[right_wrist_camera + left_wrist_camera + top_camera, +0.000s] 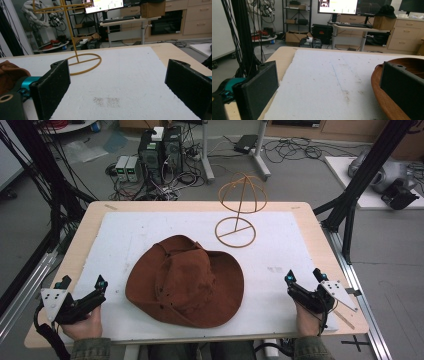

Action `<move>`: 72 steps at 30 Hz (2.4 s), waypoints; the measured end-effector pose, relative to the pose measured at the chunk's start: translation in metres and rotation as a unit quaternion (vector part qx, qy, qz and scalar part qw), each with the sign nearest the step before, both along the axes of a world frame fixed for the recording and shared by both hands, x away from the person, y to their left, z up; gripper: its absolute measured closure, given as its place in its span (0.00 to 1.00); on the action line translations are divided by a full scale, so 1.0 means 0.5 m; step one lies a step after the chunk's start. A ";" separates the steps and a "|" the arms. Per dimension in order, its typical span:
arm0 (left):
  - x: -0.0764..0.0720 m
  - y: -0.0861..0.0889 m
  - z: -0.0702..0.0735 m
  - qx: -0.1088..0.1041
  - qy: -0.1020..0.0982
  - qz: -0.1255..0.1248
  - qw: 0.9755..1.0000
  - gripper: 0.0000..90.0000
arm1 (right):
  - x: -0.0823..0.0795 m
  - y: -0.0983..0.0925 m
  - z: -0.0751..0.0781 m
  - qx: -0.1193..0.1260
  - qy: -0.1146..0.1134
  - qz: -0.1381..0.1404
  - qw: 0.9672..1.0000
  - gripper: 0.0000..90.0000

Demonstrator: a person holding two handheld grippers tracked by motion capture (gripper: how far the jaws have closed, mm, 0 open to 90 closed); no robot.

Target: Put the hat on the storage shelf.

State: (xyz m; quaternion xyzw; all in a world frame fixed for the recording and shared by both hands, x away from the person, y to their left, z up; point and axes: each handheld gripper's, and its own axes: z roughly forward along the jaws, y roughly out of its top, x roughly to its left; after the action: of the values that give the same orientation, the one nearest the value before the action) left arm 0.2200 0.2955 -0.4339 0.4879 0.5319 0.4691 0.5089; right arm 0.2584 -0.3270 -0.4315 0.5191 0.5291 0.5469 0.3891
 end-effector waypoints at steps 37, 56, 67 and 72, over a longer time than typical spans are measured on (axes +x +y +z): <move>-0.007 0.027 0.002 -0.029 -0.007 0.014 0.999 0.03 | 0.073 0.334 0.099 -0.070 -0.014 0.325 0.943 0.06; -0.008 0.034 0.003 -0.036 -0.009 0.016 0.999 0.03 | 0.096 0.414 0.023 -0.194 0.098 0.437 0.873 0.06; -0.005 0.033 0.002 -0.036 -0.009 0.015 0.999 0.03 | 0.108 0.441 0.003 -0.229 0.109 0.436 0.863 0.07; -0.006 0.035 0.002 -0.037 -0.008 0.015 0.999 0.03 | 0.104 0.458 -0.005 -0.265 0.102 0.433 0.856 0.39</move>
State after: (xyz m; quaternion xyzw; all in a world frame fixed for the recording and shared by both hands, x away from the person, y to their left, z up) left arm 0.2170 0.3131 -0.4329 0.4570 0.5517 0.4607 0.5239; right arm 0.3103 -0.0982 -0.4339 0.1678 0.8620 0.4434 0.1796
